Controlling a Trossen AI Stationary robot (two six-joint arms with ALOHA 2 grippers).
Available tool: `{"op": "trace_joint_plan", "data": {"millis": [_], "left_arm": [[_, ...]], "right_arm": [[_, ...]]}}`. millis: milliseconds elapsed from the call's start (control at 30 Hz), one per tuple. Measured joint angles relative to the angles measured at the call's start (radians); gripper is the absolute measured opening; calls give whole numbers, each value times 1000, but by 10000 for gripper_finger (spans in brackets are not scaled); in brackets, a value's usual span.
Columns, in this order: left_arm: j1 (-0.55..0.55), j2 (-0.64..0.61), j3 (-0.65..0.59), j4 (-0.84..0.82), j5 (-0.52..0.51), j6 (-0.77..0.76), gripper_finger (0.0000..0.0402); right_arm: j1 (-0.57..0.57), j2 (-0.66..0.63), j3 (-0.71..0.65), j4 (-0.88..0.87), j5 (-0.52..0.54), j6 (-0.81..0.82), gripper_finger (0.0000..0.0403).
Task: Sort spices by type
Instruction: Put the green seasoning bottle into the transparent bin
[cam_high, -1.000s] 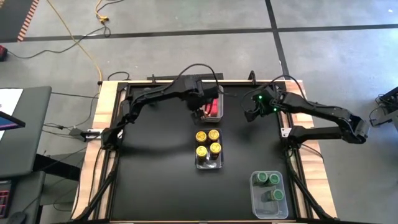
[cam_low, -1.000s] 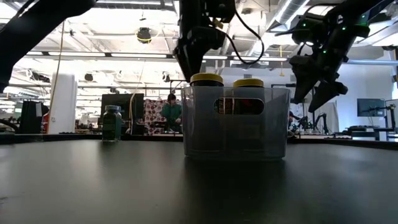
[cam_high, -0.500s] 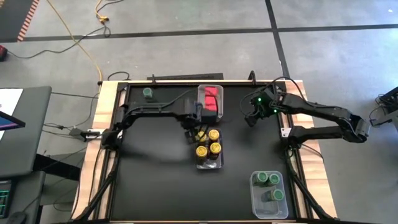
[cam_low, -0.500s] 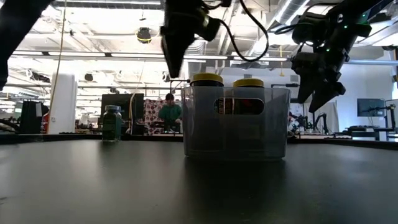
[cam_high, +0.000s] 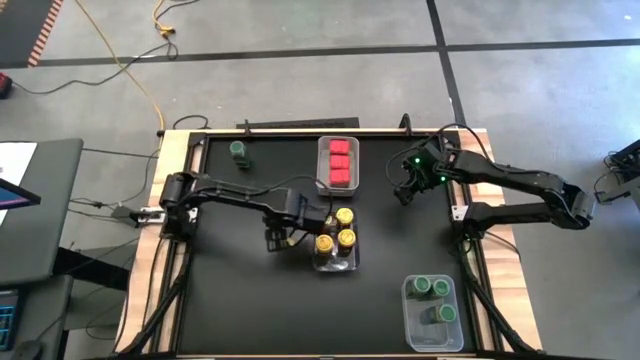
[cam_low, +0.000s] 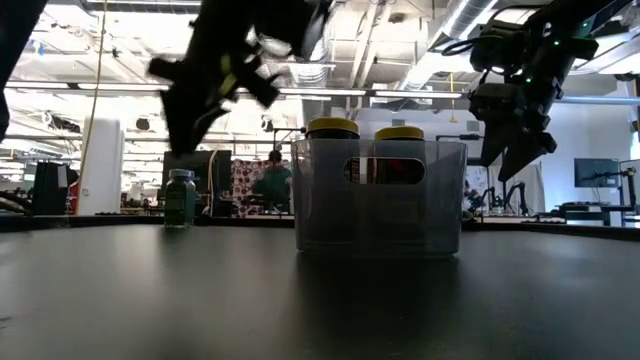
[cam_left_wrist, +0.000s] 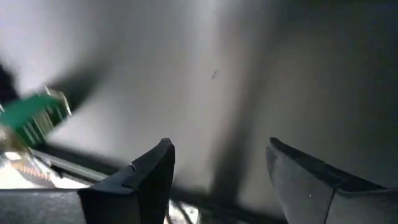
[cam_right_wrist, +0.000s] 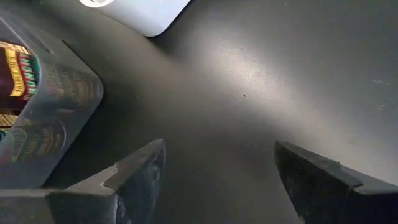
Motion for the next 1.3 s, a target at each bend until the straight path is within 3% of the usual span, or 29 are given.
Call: {"op": "trace_joint_plan", "data": {"millis": [167,367,500,667,833,1033,1300], "left_arm": [[62,-162,-259,164,24,17,240],[169,-486,-559,493,57,74,240],[267,-700,-675,619,72,56,240],[337,-896,-720,680,64,39,240],[353,-1008,-725,695,42,31,240],[353,-1045,-725,738,-45,91,253],[396,-1008,-725,762,-90,106,340]], "right_arm": [[-2,0,0,5,0,9,326],[-2,0,0,37,0,65,326],[-2,0,0,67,0,95,326],[-3,0,0,75,1,153,326],[-3,0,0,78,3,207,326],[-17,0,0,81,4,262,326],[-51,0,0,80,6,284,326]]}}
